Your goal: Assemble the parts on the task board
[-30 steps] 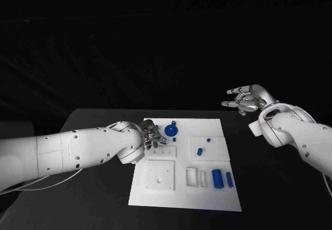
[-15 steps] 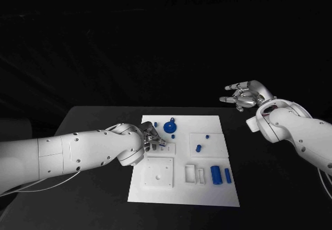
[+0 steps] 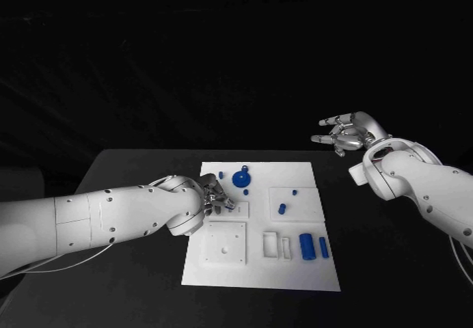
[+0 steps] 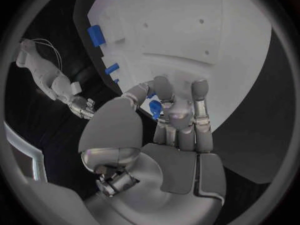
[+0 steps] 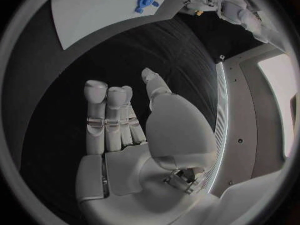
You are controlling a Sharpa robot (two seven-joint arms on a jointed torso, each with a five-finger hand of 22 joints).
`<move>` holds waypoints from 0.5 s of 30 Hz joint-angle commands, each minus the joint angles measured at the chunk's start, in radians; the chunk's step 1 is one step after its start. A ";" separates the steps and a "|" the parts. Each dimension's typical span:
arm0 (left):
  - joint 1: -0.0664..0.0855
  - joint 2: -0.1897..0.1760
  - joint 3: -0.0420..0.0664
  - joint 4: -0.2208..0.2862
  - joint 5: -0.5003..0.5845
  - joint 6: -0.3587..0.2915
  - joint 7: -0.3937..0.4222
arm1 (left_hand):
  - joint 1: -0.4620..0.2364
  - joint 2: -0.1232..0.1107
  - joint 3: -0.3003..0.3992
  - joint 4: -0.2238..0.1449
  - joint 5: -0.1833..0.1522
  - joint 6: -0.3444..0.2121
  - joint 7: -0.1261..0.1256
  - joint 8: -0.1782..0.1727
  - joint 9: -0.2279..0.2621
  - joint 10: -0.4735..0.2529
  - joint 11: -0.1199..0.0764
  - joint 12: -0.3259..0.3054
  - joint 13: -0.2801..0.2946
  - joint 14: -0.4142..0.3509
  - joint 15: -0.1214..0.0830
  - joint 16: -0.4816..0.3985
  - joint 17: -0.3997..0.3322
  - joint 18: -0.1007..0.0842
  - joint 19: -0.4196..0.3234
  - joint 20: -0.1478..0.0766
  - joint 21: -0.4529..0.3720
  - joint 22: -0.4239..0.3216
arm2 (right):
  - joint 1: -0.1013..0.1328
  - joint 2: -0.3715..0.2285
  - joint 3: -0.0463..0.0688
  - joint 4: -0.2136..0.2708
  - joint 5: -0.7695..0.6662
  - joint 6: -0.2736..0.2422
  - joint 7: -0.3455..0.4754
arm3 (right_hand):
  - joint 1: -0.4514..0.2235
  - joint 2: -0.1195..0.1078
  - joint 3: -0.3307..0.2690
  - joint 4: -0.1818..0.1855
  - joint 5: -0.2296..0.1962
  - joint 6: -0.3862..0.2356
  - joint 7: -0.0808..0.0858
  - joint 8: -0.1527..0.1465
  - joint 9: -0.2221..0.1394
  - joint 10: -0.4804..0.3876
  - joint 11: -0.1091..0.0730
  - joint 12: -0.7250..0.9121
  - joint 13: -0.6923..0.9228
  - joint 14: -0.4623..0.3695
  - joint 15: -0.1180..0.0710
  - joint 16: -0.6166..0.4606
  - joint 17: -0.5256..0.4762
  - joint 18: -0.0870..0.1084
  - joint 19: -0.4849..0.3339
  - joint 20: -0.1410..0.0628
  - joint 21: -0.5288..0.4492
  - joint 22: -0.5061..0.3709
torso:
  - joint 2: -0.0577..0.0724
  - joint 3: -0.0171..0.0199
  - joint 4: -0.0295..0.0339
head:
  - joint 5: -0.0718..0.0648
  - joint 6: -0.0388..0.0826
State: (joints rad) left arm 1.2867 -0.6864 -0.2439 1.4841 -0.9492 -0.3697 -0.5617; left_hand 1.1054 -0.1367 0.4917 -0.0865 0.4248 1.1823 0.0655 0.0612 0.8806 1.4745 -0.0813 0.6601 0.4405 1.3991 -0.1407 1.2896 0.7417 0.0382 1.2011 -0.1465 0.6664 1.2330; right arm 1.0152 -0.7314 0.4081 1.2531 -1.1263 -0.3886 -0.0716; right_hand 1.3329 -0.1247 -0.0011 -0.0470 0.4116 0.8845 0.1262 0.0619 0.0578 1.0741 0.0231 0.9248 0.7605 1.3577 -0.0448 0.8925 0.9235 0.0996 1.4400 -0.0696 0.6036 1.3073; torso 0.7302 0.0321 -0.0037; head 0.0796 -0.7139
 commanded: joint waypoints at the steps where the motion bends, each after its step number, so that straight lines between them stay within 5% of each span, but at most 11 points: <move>1: -0.001 0.002 0.001 -0.001 -0.010 0.030 -0.005 | 0.006 0.001 0.035 -0.040 -0.002 0.198 -0.110 0.008 0.001 0.039 -0.013 0.006 0.002 0.008 0.002 0.006 0.005 -0.003 0.007 0.001 -0.007 0.008 | 0.000 0.001 0.001 0.000 0.001 0.016 0.003 | -0.006 0.001 0.004 -0.003 0.006 0.005 -0.001 -0.004 0.000 -0.002 -0.004 0.002 -0.001 -0.004 -0.005 -0.001 -0.001 0.010 0.009 0.001 -0.005 0.063 | 0.000 -0.0005 0.0002 | 0.002 -0.002; 15: -0.001 0.002 0.001 -0.004 -0.010 0.070 -0.018 | 0.003 0.006 0.035 -0.039 -0.002 0.201 -0.112 0.008 0.029 0.039 -0.012 0.014 0.003 0.010 0.004 0.014 0.016 -0.002 0.021 0.006 -0.046 0.053 | 0.000 0.002 0.001 -0.004 0.001 0.022 0.001 | -0.007 0.002 0.007 -0.006 0.007 0.004 -0.001 -0.004 0.000 -0.002 -0.004 0.003 -0.002 -0.004 -0.006 -0.001 -0.001 0.010 0.010 0.000 -0.006 0.063 | 0.000 -0.0009 0.0005 | 0.006 -0.009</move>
State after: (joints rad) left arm 1.2869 -0.6862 -0.2425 1.4781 -0.9557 -0.3341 -0.5722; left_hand 1.1053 -0.1368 0.4906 -0.0877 0.4211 1.1823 0.0656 0.0665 0.9079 1.4745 -0.0813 0.6717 0.4439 1.4022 -0.1370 1.2976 0.7567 0.0382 1.2173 -0.1411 0.6269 1.2854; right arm 1.0154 -0.7300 0.4081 1.2491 -1.1257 -0.3827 -0.0733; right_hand 1.3329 -0.1247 0.0032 -0.0513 0.4155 0.8845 0.1262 0.0619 0.0578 1.0741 0.0232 0.9247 0.7593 1.3577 -0.0448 0.8925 0.9236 0.0994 1.4400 -0.0695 0.6037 1.3073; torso 0.7302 0.0312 -0.0033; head 0.0855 -0.7224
